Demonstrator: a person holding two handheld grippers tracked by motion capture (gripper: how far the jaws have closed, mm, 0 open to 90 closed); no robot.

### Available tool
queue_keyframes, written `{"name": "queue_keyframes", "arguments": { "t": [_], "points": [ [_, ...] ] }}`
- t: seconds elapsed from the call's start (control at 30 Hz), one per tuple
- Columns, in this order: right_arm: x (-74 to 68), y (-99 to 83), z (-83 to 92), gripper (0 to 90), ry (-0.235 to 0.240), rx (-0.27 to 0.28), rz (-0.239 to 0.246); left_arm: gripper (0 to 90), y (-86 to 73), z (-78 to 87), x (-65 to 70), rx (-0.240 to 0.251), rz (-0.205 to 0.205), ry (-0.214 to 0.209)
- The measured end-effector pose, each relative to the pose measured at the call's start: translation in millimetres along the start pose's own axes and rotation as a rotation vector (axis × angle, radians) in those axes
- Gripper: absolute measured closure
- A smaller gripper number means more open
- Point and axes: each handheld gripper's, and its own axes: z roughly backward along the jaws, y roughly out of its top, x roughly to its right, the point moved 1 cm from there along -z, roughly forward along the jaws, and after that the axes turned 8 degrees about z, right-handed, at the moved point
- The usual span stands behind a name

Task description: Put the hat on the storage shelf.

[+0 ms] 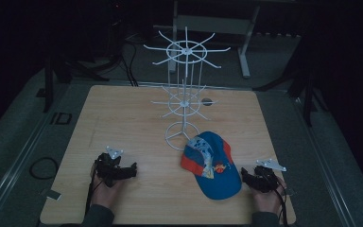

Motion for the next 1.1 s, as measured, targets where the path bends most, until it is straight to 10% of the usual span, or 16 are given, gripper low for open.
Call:
{"name": "queue_keyframes", "arguments": {
  "t": [1.1],
  "points": [
    [-18.7,11.0,22.1,38.6,0.079,-0.111,0.112,2.4,-0.4,-0.2,2.6,0.0,-0.008,-0.011]
  ]
}}
